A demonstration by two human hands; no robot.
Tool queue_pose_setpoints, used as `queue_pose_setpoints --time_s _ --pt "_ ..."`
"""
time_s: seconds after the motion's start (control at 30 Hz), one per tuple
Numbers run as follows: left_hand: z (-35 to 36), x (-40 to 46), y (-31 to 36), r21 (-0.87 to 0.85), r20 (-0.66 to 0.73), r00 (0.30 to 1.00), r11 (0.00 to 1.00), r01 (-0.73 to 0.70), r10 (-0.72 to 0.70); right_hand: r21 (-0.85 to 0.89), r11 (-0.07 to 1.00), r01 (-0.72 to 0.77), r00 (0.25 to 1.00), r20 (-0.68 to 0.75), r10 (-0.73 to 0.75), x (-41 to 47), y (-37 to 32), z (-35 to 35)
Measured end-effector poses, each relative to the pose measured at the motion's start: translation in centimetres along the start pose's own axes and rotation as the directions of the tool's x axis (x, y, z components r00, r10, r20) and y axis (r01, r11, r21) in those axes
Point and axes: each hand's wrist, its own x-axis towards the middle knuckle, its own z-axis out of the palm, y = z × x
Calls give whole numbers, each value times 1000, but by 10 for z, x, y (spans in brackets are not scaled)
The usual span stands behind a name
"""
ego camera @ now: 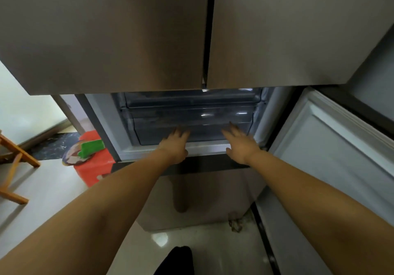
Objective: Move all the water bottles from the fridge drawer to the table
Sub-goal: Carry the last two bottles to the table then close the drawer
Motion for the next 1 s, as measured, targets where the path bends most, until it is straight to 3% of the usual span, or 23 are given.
queue_pose_setpoints --time_s 0.1,0.2,0.37,0.47,0.53,0.6,0.67,0.77,1.0 --pt "-5 -27 59 -96 -163 979 985 -142 125 70 997 -30 978 -206 44 -58 9 -9" --pt "-12 -50 121 -189 -366 896 923 -336 251 150 987 -65 887 -444 126 -119 28 -29" --pt "-43 -85 250 -112 -632 600 710 -696 489 31 986 -163 614 -779 126 -236 81 -85" --pt "-60 -109 324 -50 -676 465 593 -803 572 71 924 -376 567 -771 290 -307 119 -105" --pt "-63 -119 357 -4 -578 473 577 -817 665 137 837 -530 598 -639 484 -343 138 -101" --pt "-55 -126 382 28 -341 565 609 -793 752 149 752 -642 634 -448 630 -375 152 -90" --pt "-47 -131 392 70 -226 629 656 -751 744 193 725 -661 661 -308 684 -391 155 -85" --pt "-49 -139 388 60 -227 654 680 -730 722 291 730 -618 688 -248 682 -396 148 -89" --pt "-52 -160 339 37 -249 657 685 -728 712 253 825 -505 817 -167 551 -403 98 -92"
